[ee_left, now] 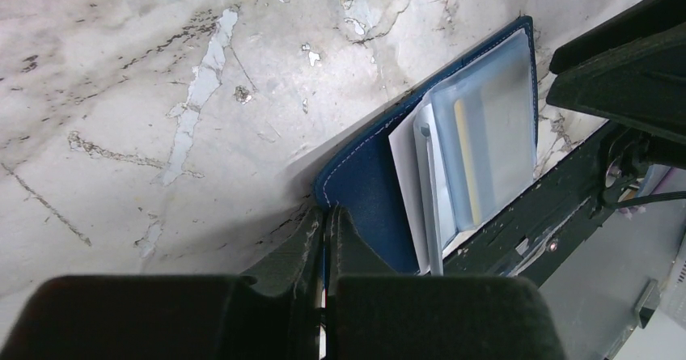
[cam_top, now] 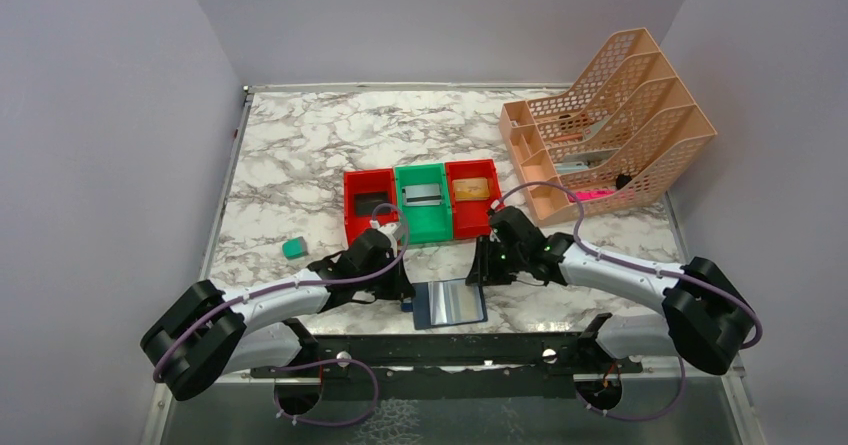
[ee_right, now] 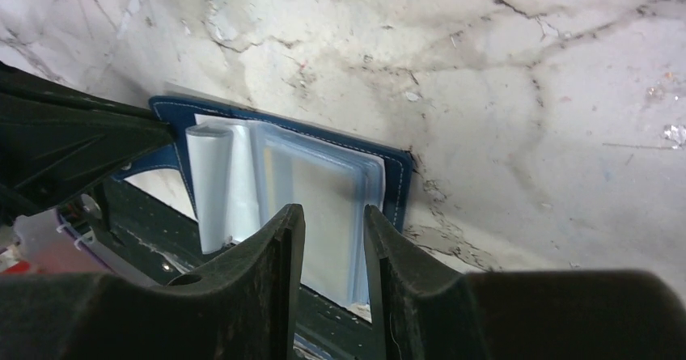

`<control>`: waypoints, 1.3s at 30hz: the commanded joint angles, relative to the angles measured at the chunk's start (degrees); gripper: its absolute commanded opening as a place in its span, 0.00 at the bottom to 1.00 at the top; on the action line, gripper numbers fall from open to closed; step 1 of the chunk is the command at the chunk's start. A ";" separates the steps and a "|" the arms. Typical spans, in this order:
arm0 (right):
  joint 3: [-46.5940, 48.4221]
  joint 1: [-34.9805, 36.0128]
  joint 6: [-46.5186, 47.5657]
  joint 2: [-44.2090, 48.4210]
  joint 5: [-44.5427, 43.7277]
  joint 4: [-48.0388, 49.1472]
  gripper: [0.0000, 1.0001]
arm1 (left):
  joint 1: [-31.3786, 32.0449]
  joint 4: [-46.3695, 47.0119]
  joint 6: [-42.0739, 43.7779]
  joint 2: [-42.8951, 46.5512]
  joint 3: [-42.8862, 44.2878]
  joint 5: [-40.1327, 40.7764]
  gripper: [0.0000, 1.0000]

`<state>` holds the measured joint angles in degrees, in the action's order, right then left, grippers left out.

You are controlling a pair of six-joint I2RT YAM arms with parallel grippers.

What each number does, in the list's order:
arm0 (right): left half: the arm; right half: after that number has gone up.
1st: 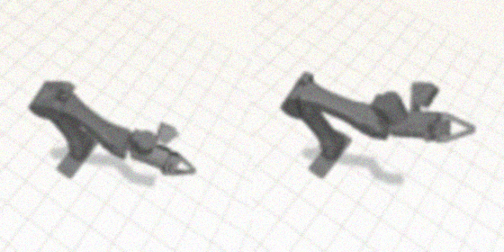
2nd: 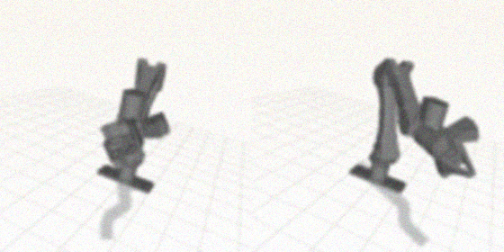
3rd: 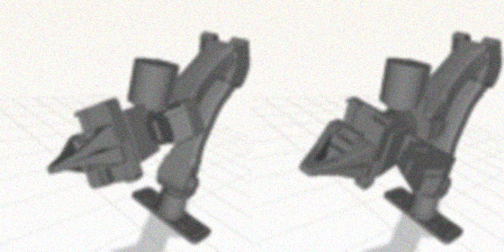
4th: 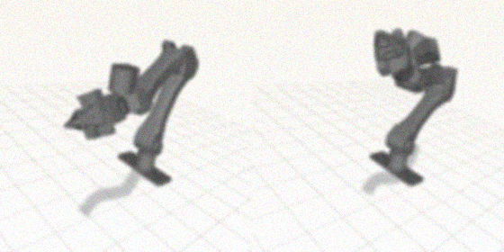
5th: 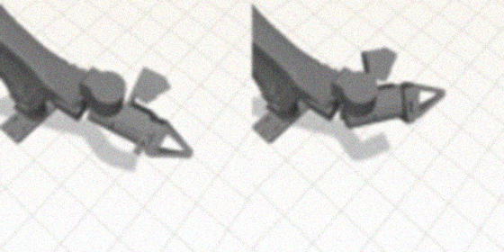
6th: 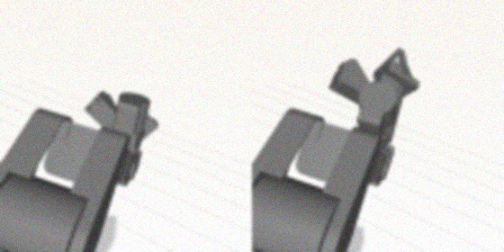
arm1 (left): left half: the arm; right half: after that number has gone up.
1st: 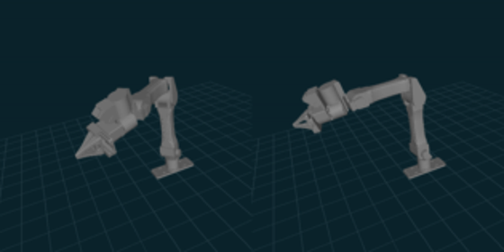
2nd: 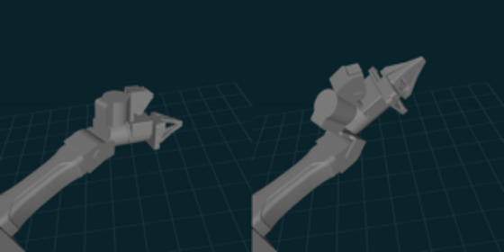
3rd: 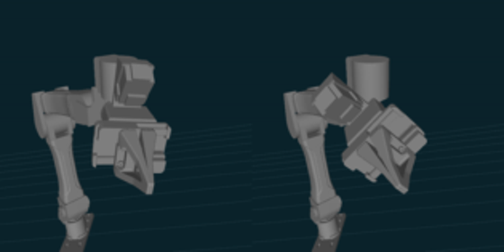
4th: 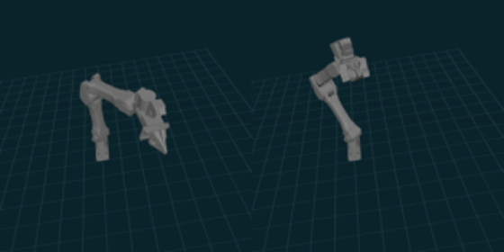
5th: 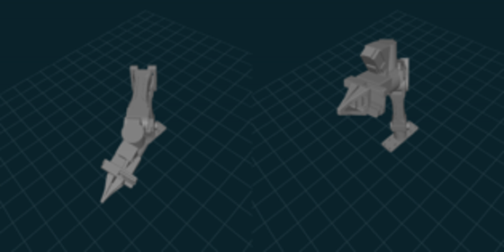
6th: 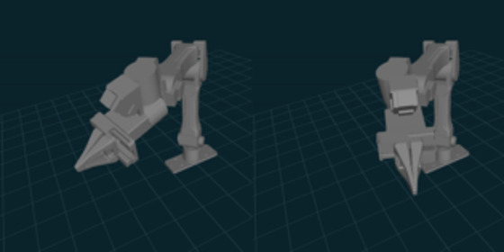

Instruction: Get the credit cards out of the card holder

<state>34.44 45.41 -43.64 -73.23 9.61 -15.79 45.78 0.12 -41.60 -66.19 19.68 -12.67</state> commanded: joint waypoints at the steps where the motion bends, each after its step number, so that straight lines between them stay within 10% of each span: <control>1: -0.01 0.29 0.27 -0.88 -1.01 -1.02 0.38 | 0.27 0.28 0.08 -0.10 -0.55 -0.12 0.02; 28: -0.14 0.38 0.86 -3.99 8.98 7.09 0.28 | 0.28 1.54 -0.90 1.15 -0.87 0.01 0.00; 39: 0.11 0.71 1.10 -3.30 15.10 10.95 0.40 | 0.34 1.73 -0.76 0.63 -0.72 -0.38 0.00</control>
<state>32.73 45.43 -42.96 -77.28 20.38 -7.77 45.78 0.16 -42.39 -65.19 19.31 -12.62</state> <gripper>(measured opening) 0.384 0.012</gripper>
